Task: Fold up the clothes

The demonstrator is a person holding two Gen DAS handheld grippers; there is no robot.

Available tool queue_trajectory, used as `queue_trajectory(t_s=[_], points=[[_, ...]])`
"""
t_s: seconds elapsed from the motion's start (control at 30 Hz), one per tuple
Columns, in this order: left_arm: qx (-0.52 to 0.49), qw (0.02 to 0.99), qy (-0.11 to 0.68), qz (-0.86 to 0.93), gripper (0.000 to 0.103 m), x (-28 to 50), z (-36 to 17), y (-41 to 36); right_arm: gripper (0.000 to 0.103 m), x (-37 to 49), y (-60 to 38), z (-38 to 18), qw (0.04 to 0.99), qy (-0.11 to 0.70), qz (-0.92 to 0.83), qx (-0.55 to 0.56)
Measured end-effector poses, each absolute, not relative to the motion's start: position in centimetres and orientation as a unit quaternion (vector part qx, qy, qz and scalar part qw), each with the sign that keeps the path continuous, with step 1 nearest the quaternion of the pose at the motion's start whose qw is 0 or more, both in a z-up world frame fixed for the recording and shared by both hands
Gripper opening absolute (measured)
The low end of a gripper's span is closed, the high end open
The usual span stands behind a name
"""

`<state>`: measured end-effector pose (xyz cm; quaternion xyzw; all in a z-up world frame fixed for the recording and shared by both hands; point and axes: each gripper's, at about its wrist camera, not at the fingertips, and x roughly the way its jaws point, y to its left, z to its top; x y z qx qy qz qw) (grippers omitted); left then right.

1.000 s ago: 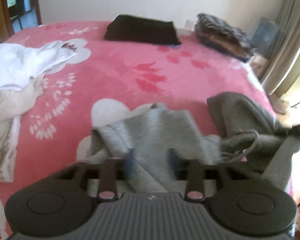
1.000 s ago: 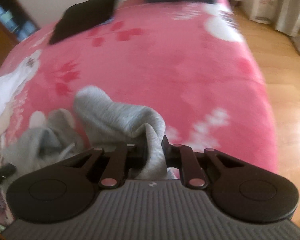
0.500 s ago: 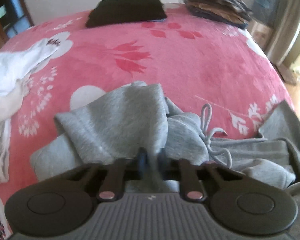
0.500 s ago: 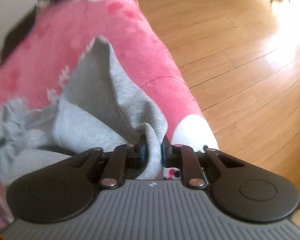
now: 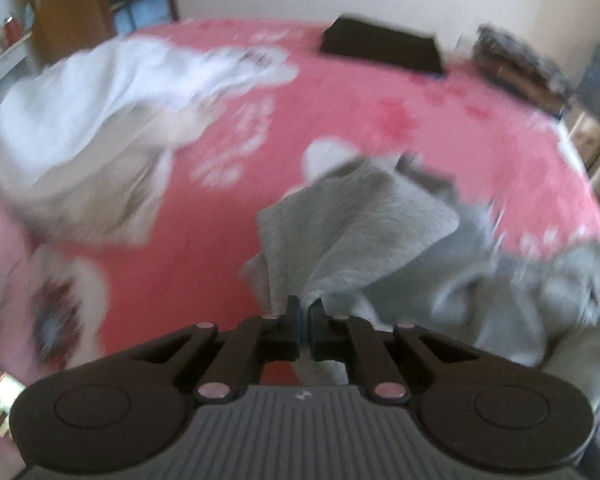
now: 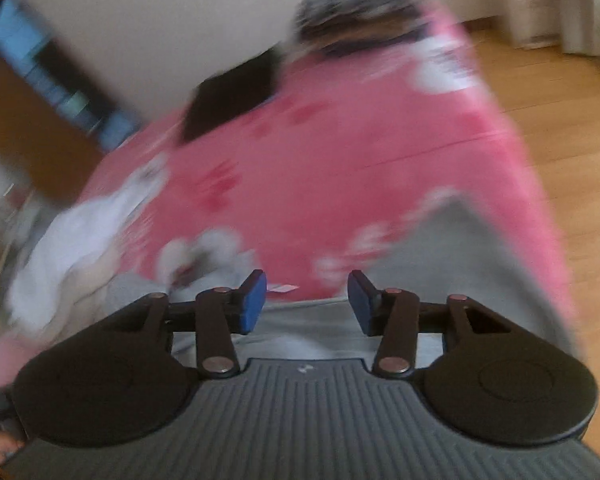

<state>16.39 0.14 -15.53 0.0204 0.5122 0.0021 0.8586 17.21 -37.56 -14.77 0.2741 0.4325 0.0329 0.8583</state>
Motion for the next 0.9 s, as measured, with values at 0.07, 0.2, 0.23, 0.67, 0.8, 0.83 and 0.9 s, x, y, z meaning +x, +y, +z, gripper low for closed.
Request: queue_trajectory(t_s=[0.07,0.2,0.23,0.67,0.8,0.83,0.9], points=[[0.017,0.835,0.55,0.008,0.004,14.3,-16.2,1.6,0.047,20.2,-34.6,-15.5,0.846,0.46,0.073,0.26],[0.007,0.778,0.628,-0.002,0.005,10.6,-18.1,3.2,0.047,24.0,-29.2,-17.4,0.818,0.507,0.123,0.24],[0.009,0.765,0.643,-0.014,0.005,10.0,-18.6,3.3,0.047,24.7,-28.0,-17.7,0.816,0.512,0.128,0.235],[-0.054,0.808,0.584,-0.062,0.059,11.5,-14.6,7.8,0.048,29.5,-21.6,-19.3,0.822,0.52,0.158,0.171],[-0.065,0.825,0.55,-0.114,0.067,15.8,-15.1,7.0,0.048,29.1,-20.3,-21.1,0.807,0.553,0.157,0.133],[-0.066,0.82,0.55,-0.142,0.07,16.8,-15.5,6.3,0.048,28.3,-20.1,-21.2,0.799,0.562,0.169,0.128],[-0.067,0.81,0.55,-0.193,0.07,18.7,-16.2,4.8,0.048,26.7,-19.8,-21.4,0.783,0.58,0.191,0.117]])
